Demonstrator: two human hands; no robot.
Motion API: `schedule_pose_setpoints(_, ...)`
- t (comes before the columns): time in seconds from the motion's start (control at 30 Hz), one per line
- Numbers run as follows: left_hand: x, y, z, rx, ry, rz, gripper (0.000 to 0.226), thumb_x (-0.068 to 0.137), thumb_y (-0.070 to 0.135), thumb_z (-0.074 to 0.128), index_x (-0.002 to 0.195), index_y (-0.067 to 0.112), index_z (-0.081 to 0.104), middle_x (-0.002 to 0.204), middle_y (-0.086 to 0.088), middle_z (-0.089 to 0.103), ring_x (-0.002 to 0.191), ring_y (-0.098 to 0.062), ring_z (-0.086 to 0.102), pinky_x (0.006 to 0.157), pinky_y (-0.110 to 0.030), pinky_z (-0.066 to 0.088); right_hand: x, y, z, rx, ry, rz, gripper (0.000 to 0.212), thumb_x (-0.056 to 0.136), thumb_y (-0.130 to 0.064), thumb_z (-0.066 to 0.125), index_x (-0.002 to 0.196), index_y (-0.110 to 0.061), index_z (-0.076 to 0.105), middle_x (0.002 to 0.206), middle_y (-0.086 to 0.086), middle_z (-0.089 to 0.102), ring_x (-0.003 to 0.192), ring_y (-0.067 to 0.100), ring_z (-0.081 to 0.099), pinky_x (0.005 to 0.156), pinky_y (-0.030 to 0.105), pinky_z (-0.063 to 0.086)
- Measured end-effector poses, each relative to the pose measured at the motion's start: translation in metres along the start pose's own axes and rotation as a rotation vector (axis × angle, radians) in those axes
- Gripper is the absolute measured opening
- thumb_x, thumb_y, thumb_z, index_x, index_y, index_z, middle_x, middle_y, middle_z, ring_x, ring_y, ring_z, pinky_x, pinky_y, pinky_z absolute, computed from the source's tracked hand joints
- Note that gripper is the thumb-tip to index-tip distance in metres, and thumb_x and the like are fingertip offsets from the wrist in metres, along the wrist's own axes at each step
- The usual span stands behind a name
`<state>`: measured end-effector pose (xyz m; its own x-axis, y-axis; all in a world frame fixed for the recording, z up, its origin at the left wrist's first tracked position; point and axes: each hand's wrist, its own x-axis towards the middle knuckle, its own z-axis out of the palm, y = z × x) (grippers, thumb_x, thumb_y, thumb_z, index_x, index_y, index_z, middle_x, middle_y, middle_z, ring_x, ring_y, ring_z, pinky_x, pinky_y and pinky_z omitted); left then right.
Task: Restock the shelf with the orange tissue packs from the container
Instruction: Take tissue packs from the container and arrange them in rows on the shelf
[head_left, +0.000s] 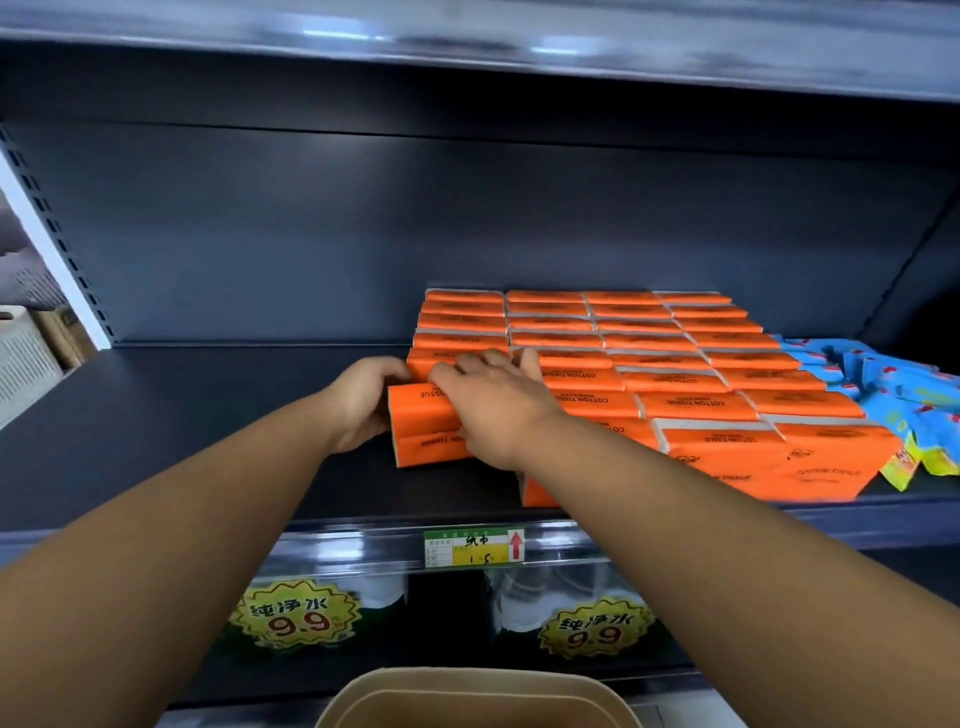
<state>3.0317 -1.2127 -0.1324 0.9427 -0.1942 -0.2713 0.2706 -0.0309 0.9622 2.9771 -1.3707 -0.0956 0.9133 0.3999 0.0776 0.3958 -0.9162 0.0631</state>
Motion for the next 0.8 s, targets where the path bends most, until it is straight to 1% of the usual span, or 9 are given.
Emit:
schedule_pose_setpoints(0.1,-0.002,-0.01,-0.01,-0.066,-0.121,0.038,0.051,0.081,0.022,0.042,0.13,0.017,0.056,0.122,-0.012,0.064,0.113,-0.027,0.059,0.096,-0.039,0.046,0.008,0.007,0.008,-0.054,0.017,0.081,0.067,0.082,-0.01,0.065,0.14,-0.026,0.035,0.144,0.009,0.032,0.136,0.032,0.025,0.108,0.052,0.018)
schedule_pose_setpoints(0.17,-0.003,-0.013,-0.015,-0.054,-0.231,0.064,0.074,0.067,0.016,0.047,0.139,0.03,0.047,0.128,-0.007,0.063,0.119,-0.025,0.057,0.102,-0.039,0.042,0.011,0.008,0.01,-0.041,0.029,0.13,0.071,0.081,-0.013,0.068,0.14,-0.027,0.033,0.146,0.01,0.029,0.138,0.033,0.024,0.111,0.053,0.017)
schedule_pose_setpoints(0.23,-0.002,-0.017,-0.016,0.058,-0.279,0.088,0.087,0.063,0.005,0.05,0.143,0.036,0.04,0.13,-0.004,0.063,0.121,-0.022,0.058,0.106,-0.04,0.042,0.012,0.006,0.01,-0.04,0.034,0.154,0.073,0.08,-0.014,0.069,0.14,-0.026,0.03,0.147,0.011,0.027,0.138,0.035,0.023,0.111,0.055,0.017)
schedule_pose_setpoints(0.3,0.0,-0.022,-0.011,0.226,-0.241,0.106,0.093,0.065,-0.003,0.057,0.145,0.037,0.034,0.129,0.001,0.063,0.122,-0.02,0.058,0.108,-0.044,0.041,0.012,0.003,0.009,-0.083,0.05,0.165,0.074,0.081,-0.012,0.067,0.142,-0.026,0.026,0.148,0.012,0.025,0.138,0.036,0.023,0.11,0.056,0.019)
schedule_pose_setpoints(0.37,0.002,-0.025,-0.002,0.352,-0.169,0.135,0.09,0.071,-0.005,0.061,0.146,0.036,0.032,0.128,0.002,0.063,0.123,-0.019,0.055,0.11,-0.047,0.038,0.012,0.001,0.009,-0.143,0.062,0.18,0.076,0.082,-0.011,0.065,0.144,-0.024,0.023,0.149,0.012,0.023,0.138,0.037,0.022,0.108,0.057,0.021)
schedule_pose_setpoints(0.5,0.003,-0.026,0.009,0.377,-0.071,0.155,0.081,0.081,-0.015,0.053,0.144,0.031,0.033,0.126,0.0,0.059,0.123,-0.019,0.051,0.109,-0.044,0.038,0.013,-0.001,0.005,-0.199,0.017,0.213,0.072,0.084,-0.015,0.065,0.145,-0.019,0.026,0.15,0.013,0.025,0.139,0.037,0.024,0.107,0.056,0.024)
schedule_pose_setpoints(0.6,-0.002,-0.022,0.007,0.431,-0.052,0.141,0.076,0.08,-0.009,0.059,0.141,0.03,0.038,0.124,0.0,0.061,0.12,-0.022,0.053,0.107,-0.043,0.04,0.013,-0.003,0.001,-0.212,-0.014,0.208,0.071,0.085,-0.018,0.066,0.145,-0.018,0.029,0.149,0.013,0.028,0.138,0.038,0.026,0.109,0.057,0.023)
schedule_pose_setpoints(0.67,-0.008,-0.02,0.003,0.497,0.026,0.129,0.077,0.079,-0.006,0.065,0.143,0.023,0.035,0.125,-0.003,0.059,0.119,-0.024,0.053,0.103,-0.038,0.042,0.009,-0.003,-0.001,-0.172,-0.002,0.205,0.069,0.085,-0.021,0.066,0.144,-0.021,0.03,0.148,0.011,0.031,0.137,0.036,0.029,0.109,0.057,0.023)
schedule_pose_setpoints(0.8,-0.029,-0.014,-0.007,0.685,0.117,0.127,0.091,0.076,0.007,0.076,0.15,0.016,0.025,0.142,-0.012,0.047,0.126,-0.027,0.05,0.105,-0.038,0.044,-0.011,-0.001,-0.007,-0.088,0.098,0.196,0.058,0.091,-0.035,0.058,0.141,-0.023,0.032,0.146,0.009,0.036,0.134,0.033,0.033,0.106,0.055,0.026)
